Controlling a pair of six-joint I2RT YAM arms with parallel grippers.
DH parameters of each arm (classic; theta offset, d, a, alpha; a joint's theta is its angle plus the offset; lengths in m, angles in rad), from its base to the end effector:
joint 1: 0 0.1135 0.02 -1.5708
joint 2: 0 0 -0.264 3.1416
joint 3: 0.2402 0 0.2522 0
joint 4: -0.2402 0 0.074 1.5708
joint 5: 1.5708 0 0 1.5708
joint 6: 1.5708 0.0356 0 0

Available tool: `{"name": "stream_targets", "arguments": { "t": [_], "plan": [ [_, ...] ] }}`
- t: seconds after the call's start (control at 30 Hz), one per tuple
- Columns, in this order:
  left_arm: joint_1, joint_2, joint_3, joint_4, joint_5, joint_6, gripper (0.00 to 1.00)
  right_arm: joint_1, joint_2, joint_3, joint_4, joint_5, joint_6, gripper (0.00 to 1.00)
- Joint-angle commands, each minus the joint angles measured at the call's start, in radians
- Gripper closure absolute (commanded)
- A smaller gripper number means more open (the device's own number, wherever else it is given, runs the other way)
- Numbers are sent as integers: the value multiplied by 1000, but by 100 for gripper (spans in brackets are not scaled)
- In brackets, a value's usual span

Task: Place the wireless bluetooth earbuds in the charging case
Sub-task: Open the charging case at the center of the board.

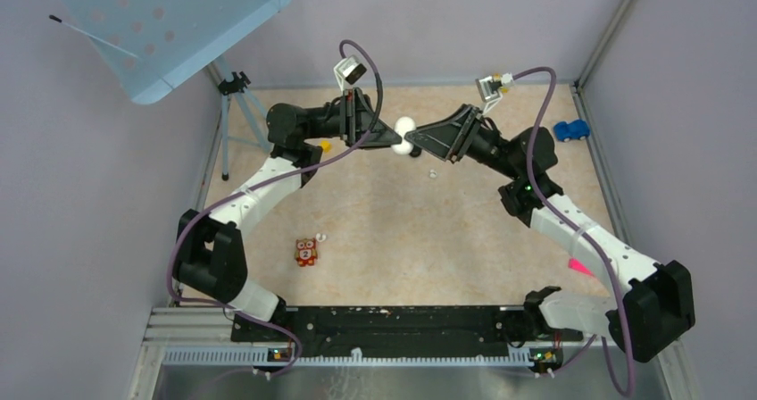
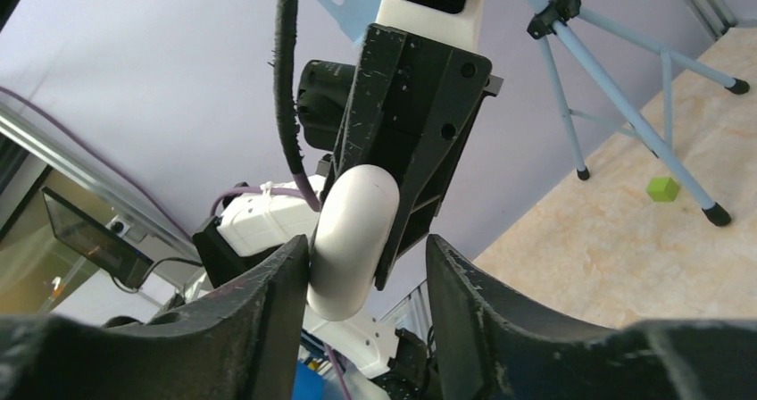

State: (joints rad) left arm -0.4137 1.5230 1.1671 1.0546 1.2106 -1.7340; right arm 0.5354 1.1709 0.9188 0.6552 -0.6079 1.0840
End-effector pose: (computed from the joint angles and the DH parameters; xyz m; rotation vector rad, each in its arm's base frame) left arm 0.2834 -0.1608 0.4038 0.5604 1.7025 -2.2189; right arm 0.2170 0.1524 0.3942 -0.2443 1.4323 1.7225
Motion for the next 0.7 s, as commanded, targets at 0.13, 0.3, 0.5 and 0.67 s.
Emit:
{"name": "stream_targets", "arguments": {
  "t": [0.13, 0.3, 0.5, 0.67],
  "plan": [
    [-4, -27, 15, 94, 2, -20, 100, 11, -7, 15, 58, 12, 13, 67],
    [-4, -6, 26, 206, -6, -118, 100, -30, 5, -99, 323, -54, 190, 64],
    [-4, 29, 44, 389, -41, -261, 100, -81, 40, -211, 530, -77, 320, 32],
    [-4, 12, 27, 325, -38, -207, 100, -86, 34, -204, 633, -114, 339, 28]
  ]
}}
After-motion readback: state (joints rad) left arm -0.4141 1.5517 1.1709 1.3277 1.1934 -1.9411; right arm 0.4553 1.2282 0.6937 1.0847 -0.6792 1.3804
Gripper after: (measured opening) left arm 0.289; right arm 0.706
